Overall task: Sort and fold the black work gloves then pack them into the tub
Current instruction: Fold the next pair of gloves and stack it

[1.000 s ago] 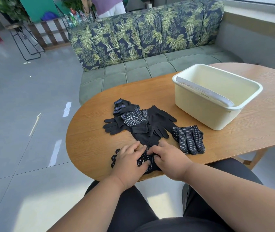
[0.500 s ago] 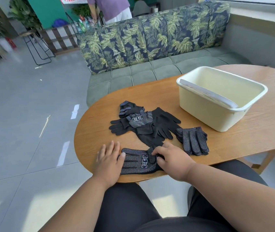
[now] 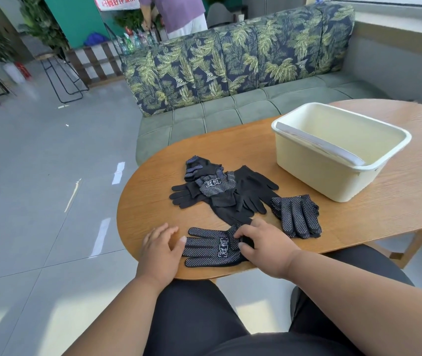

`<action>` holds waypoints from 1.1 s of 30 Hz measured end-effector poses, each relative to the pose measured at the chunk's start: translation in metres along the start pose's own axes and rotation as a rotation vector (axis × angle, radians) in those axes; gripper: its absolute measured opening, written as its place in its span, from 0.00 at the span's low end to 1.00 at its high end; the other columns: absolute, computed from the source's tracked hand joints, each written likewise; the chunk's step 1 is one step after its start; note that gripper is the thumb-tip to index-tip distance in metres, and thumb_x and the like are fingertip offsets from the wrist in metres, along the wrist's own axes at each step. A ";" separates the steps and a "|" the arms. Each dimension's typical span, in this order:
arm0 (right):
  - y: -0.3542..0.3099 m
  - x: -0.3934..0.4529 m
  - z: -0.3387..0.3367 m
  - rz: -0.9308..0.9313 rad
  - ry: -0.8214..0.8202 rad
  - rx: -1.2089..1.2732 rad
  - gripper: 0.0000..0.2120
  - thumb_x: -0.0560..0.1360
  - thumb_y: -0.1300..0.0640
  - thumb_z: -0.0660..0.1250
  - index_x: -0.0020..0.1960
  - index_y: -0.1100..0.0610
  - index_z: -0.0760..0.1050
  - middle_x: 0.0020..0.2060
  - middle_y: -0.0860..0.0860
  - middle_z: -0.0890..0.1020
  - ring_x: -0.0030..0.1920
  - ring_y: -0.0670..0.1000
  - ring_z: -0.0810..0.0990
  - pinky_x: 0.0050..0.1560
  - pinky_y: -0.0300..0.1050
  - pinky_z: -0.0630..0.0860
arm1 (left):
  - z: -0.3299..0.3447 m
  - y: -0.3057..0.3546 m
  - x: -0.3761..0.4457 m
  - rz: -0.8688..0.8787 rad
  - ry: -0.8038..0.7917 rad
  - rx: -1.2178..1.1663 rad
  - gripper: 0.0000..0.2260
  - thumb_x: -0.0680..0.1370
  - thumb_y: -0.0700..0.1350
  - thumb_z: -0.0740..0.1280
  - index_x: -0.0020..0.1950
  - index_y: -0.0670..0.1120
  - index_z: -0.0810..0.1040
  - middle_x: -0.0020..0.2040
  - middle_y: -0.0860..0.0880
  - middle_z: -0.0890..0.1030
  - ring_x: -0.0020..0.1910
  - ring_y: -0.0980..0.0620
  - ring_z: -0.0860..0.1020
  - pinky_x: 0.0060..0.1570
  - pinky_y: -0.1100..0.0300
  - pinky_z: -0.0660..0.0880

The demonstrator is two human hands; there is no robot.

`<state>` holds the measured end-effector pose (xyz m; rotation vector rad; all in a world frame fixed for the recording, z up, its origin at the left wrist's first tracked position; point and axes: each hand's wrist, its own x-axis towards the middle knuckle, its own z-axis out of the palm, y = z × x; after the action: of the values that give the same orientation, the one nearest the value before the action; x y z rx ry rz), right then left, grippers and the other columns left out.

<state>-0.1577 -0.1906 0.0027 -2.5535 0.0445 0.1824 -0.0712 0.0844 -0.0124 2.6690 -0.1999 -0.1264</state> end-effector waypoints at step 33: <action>-0.002 -0.004 0.002 -0.005 0.021 -0.045 0.19 0.77 0.40 0.66 0.67 0.41 0.73 0.56 0.48 0.72 0.55 0.53 0.77 0.60 0.49 0.75 | -0.017 0.037 -0.037 -0.082 -0.206 -0.084 0.11 0.80 0.57 0.70 0.43 0.53 0.81 0.42 0.55 0.82 0.44 0.55 0.80 0.41 0.58 0.74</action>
<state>-0.1615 -0.1876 0.0022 -2.6003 0.0425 0.1558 -0.1098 0.0650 0.0219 2.5789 -0.1461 -0.4271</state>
